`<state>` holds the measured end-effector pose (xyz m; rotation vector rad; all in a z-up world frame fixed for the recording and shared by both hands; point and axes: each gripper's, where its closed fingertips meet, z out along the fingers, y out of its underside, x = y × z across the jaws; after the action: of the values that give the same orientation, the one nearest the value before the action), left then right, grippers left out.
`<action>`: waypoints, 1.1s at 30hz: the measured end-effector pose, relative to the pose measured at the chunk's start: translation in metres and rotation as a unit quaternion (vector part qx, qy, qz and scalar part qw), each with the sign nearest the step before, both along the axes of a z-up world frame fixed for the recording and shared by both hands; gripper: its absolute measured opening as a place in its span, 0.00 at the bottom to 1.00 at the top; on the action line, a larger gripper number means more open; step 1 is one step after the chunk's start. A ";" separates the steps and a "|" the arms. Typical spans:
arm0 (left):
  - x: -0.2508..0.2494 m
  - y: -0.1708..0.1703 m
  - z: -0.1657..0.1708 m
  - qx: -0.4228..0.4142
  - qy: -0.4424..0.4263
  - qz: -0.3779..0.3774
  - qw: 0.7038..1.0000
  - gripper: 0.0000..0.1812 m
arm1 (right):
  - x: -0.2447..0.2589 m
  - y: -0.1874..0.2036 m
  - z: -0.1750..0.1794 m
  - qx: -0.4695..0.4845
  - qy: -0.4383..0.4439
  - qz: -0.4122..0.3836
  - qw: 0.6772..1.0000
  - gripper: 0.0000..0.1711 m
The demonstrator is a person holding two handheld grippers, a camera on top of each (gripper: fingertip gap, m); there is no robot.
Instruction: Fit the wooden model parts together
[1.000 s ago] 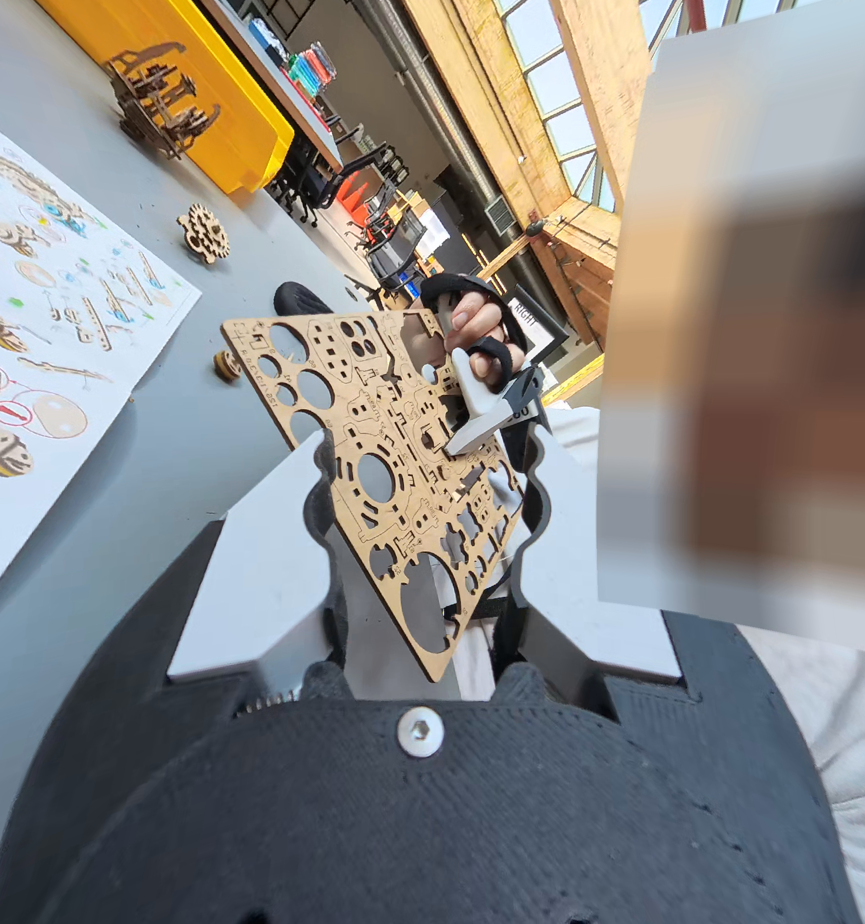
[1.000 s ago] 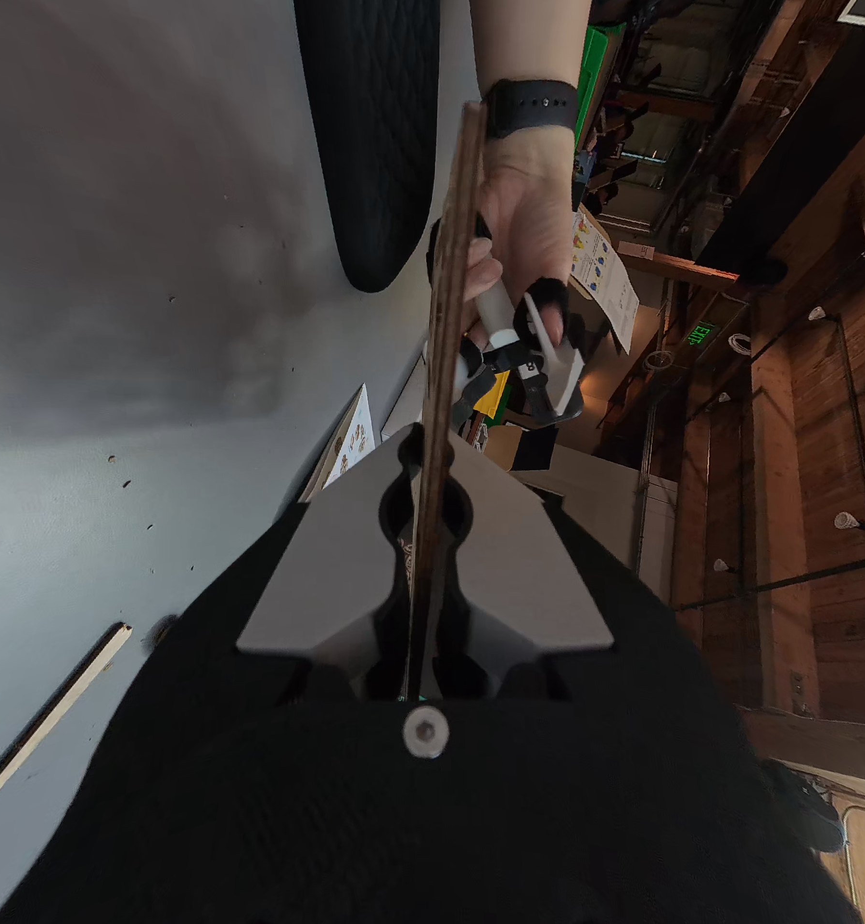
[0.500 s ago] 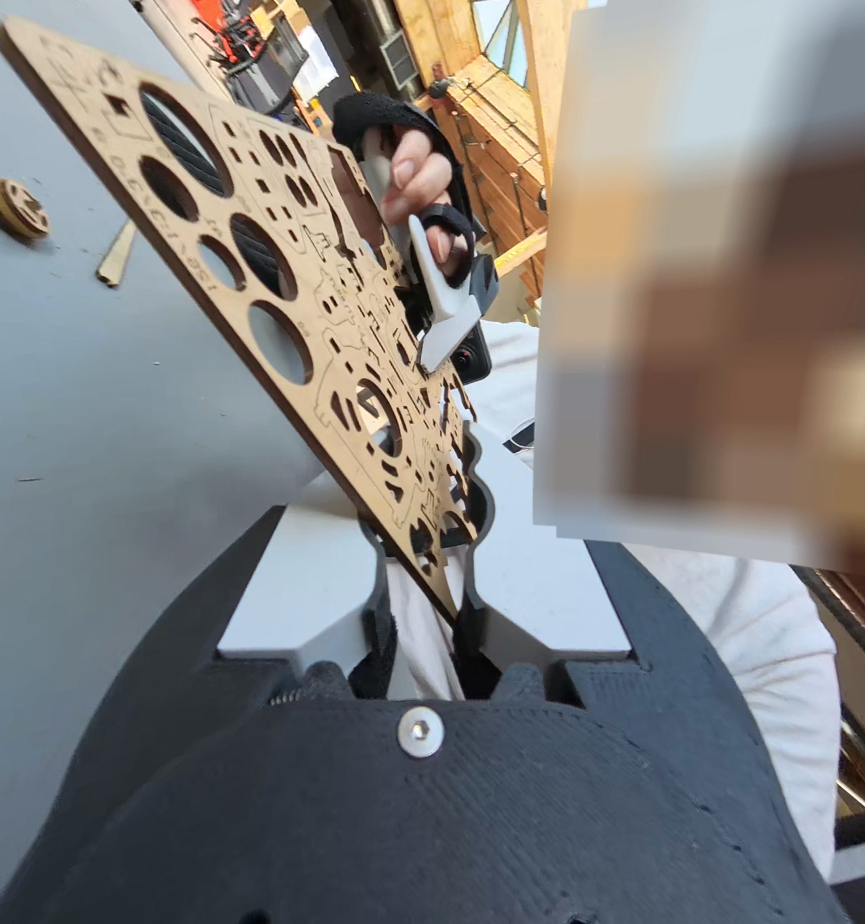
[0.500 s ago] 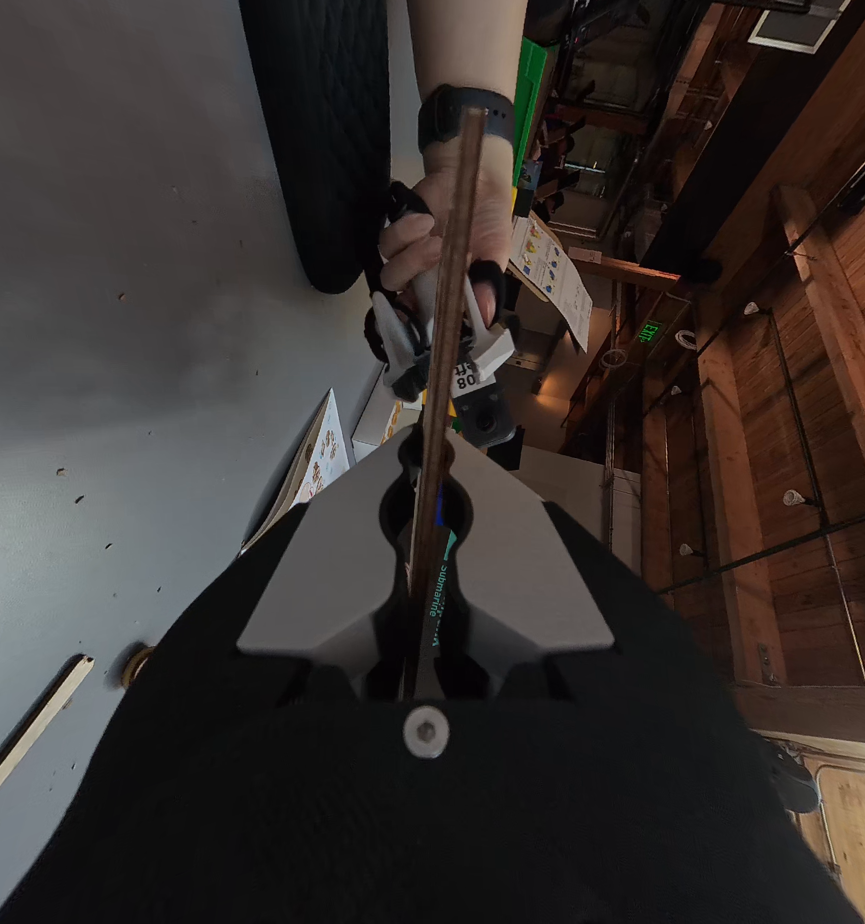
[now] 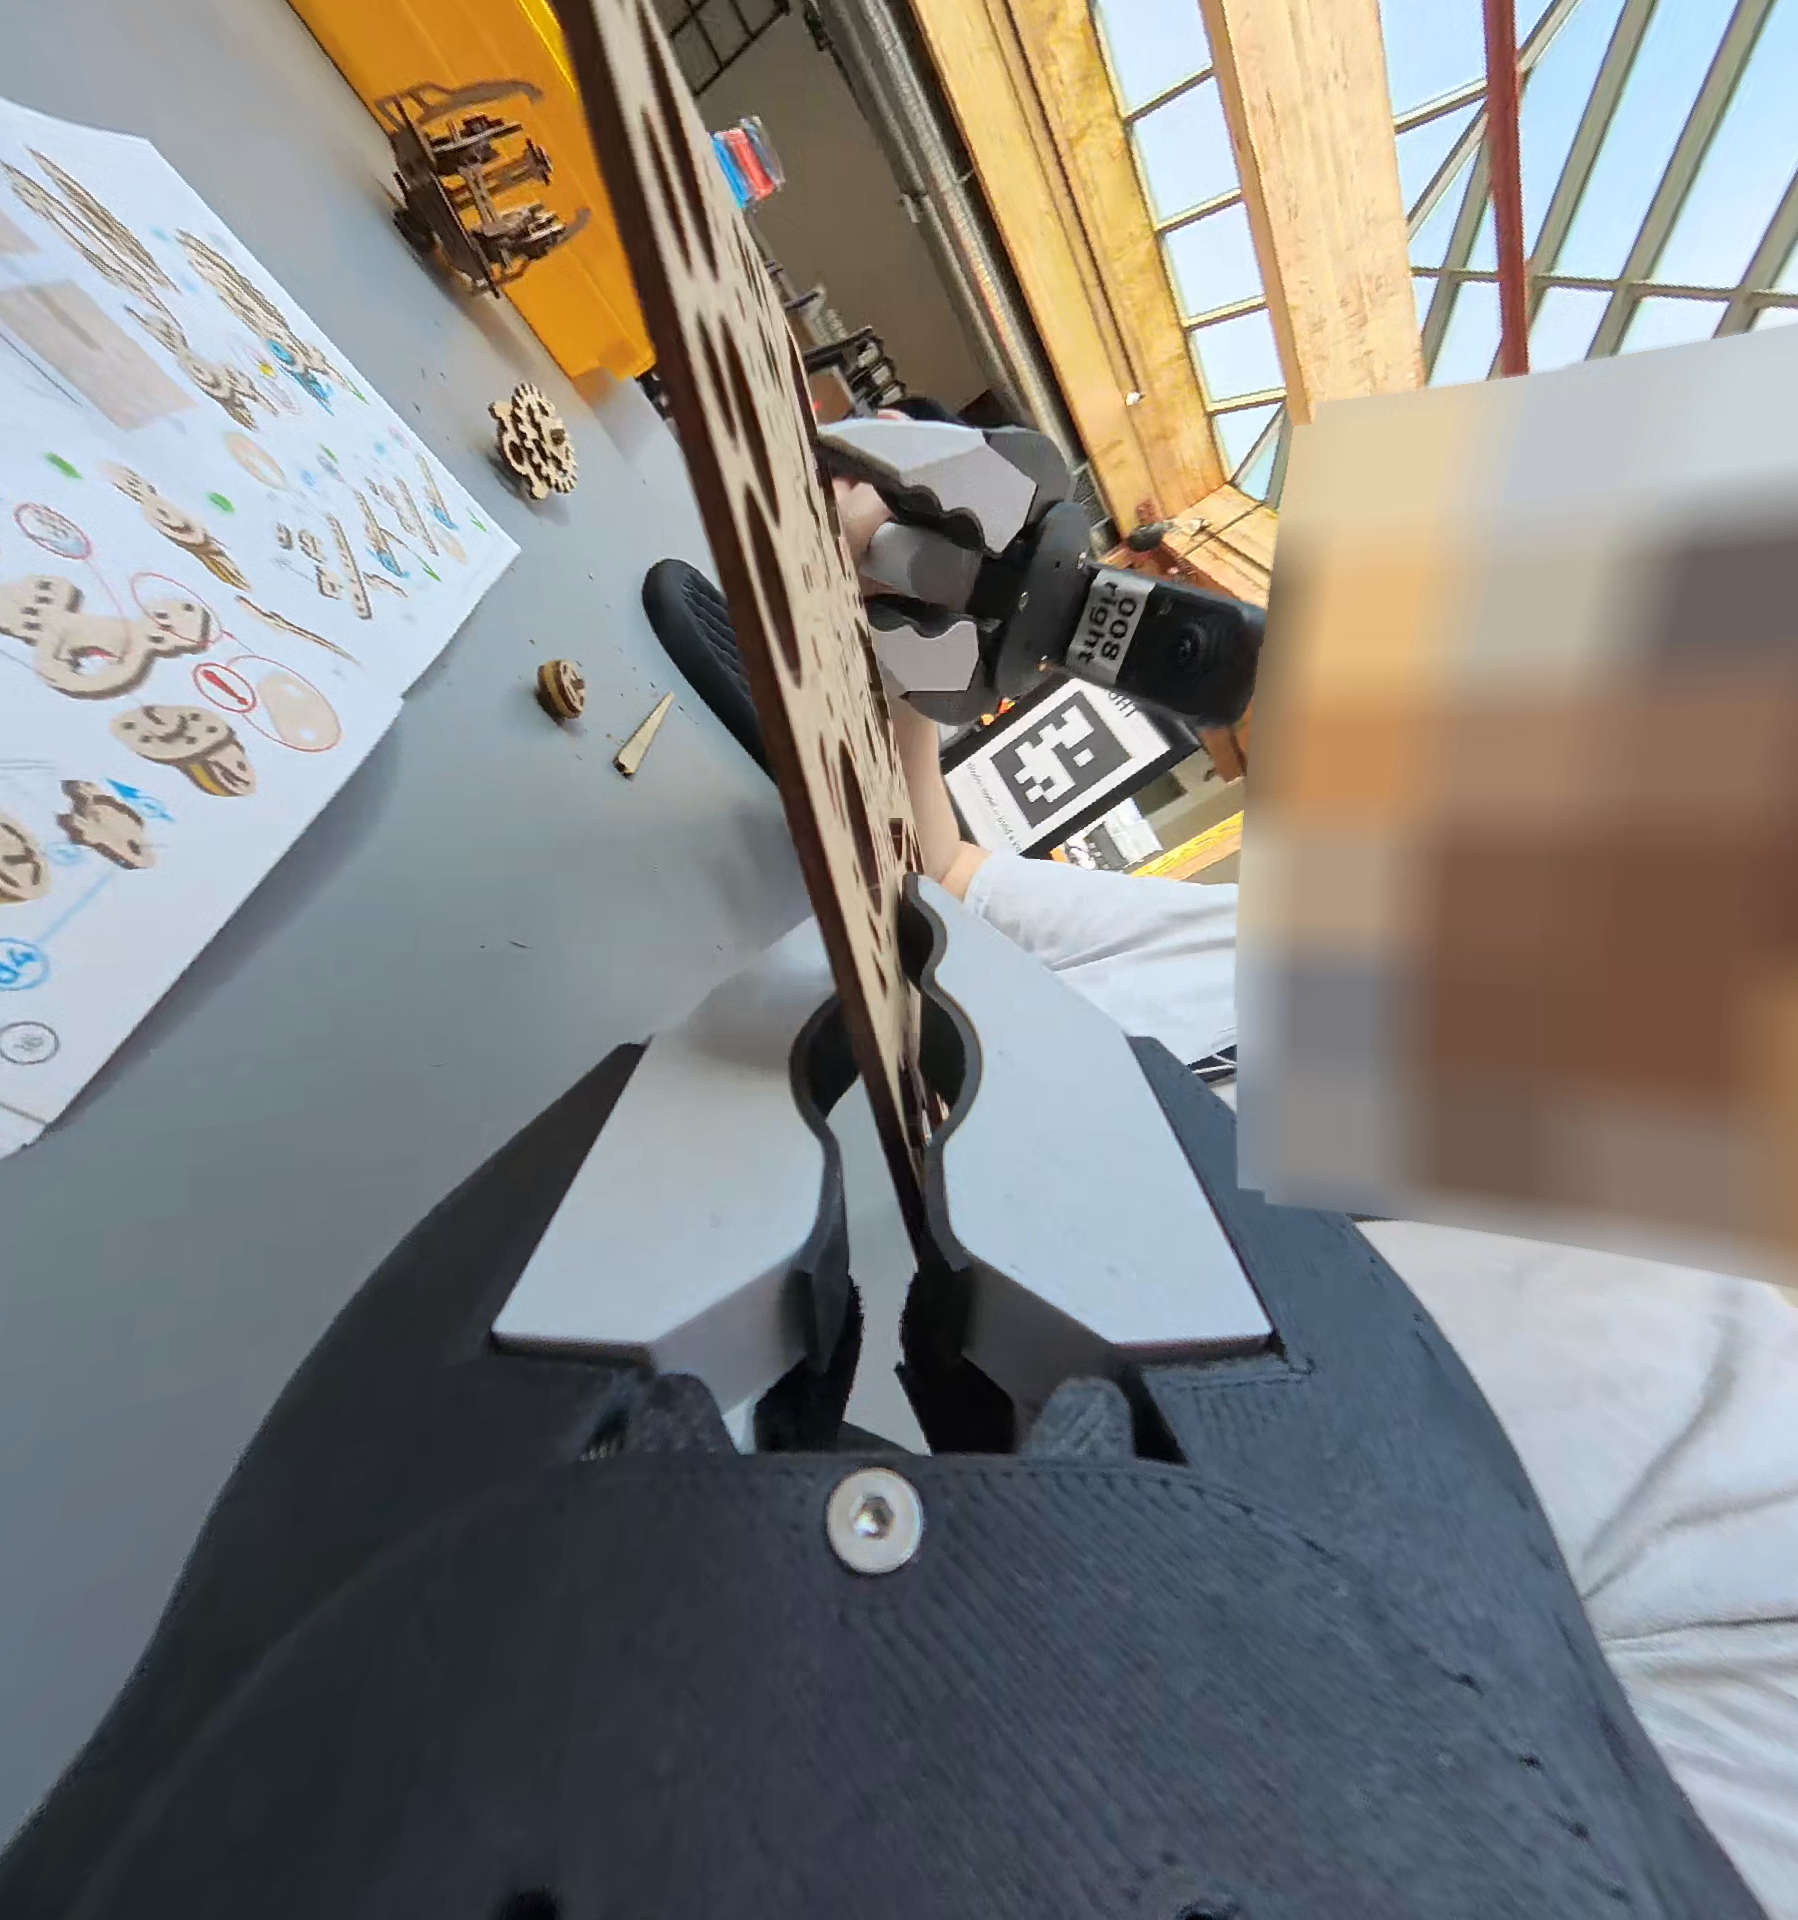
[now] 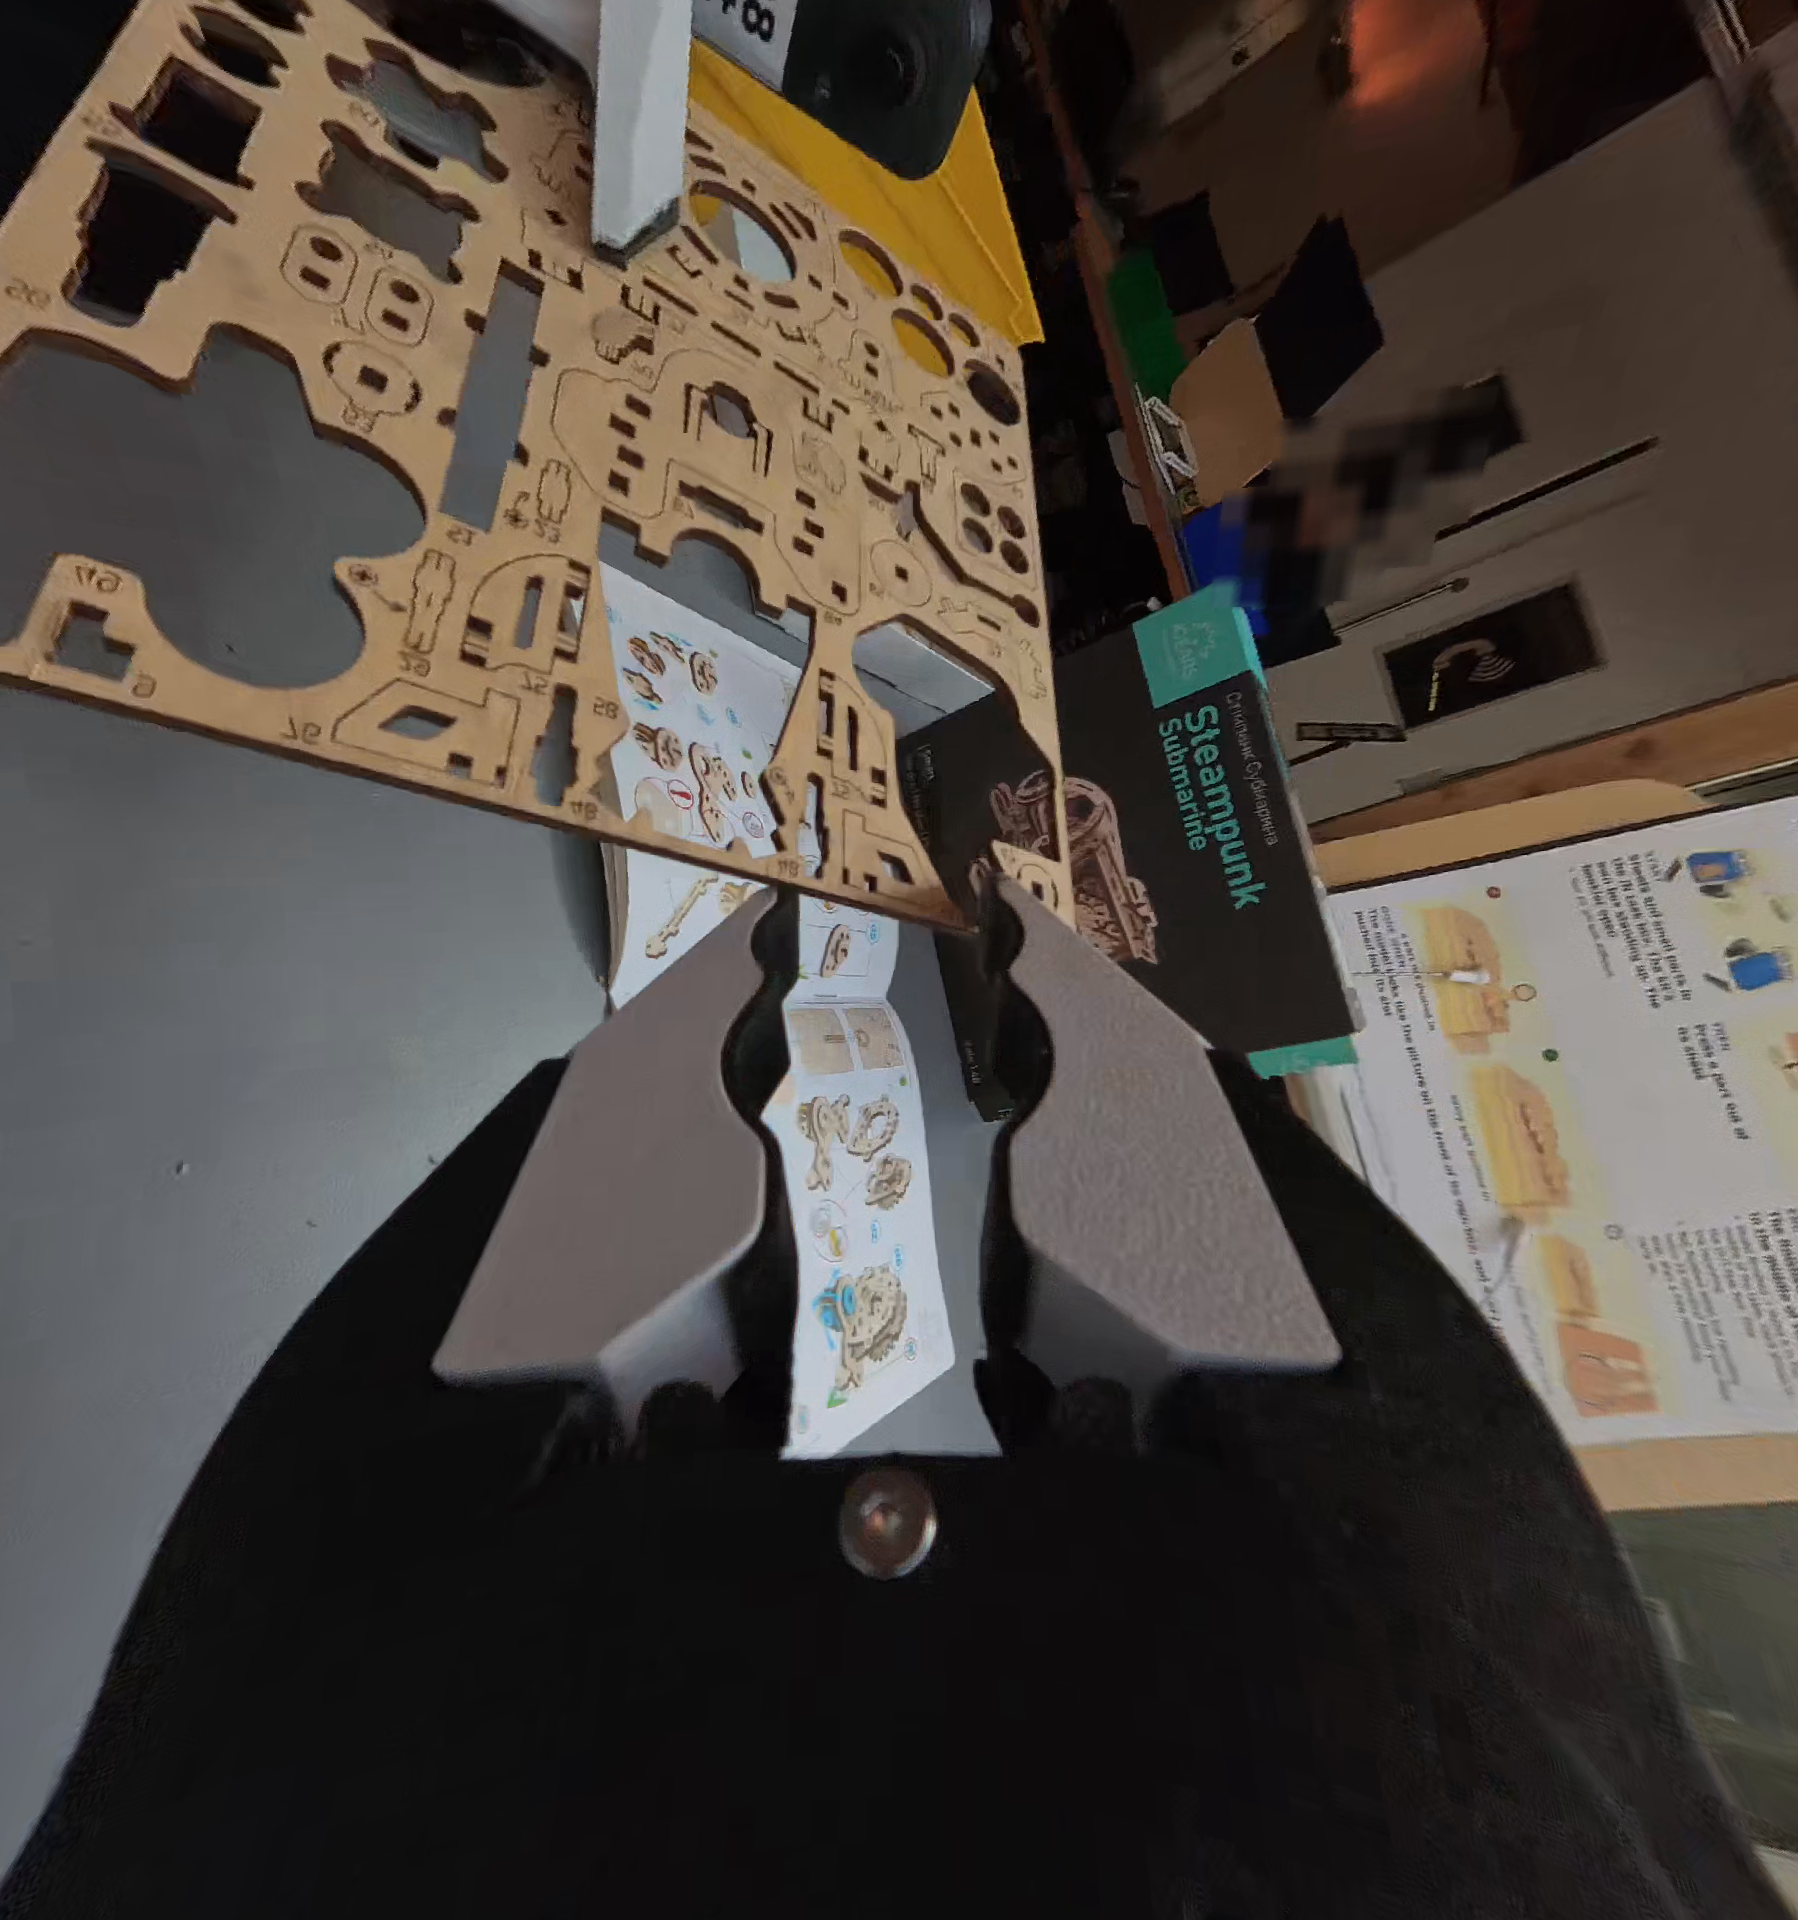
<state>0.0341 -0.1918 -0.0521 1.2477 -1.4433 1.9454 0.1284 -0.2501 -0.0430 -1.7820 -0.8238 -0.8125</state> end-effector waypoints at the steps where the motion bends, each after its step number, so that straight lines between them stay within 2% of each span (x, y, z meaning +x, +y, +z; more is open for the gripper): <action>1: -0.002 0.002 0.001 0.018 -0.006 0.007 1.000 0.01 | -0.004 0.001 -0.001 -0.006 0.049 0.004 0.999 0.21; 3: -0.005 0.003 0.004 0.037 -0.011 0.017 0.999 0.01 | -0.009 0.002 -0.004 -0.020 0.096 -0.002 0.995 0.22; 5: -0.008 0.003 0.005 0.041 -0.010 0.016 0.999 0.01 | -0.014 0.002 -0.003 -0.019 0.079 0.013 0.997 0.24; 9: -0.010 0.007 0.003 0.027 0.007 0.012 1.000 0.01 | -0.018 0.004 -0.003 -0.017 0.106 0.021 0.994 0.25; 25: -0.008 0.007 -0.003 0.026 0.027 0.007 0.999 0.01 | -0.017 0.004 -0.009 -0.028 0.066 0.023 0.997 0.25; 28: -0.007 0.007 -0.004 0.033 0.027 0.010 0.999 0.00 | -0.033 0.000 -0.011 -0.037 0.078 0.084 0.993 0.25; 33: -0.011 -0.002 0.018 0.024 -0.002 -0.006 1.000 0.00 | -0.042 -0.009 0.009 0.018 0.113 0.162 0.980 0.25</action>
<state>0.0229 -0.1935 -0.0345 1.2538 -1.5046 1.9162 0.0863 -0.2587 -0.0342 -1.6157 -0.9103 -0.4005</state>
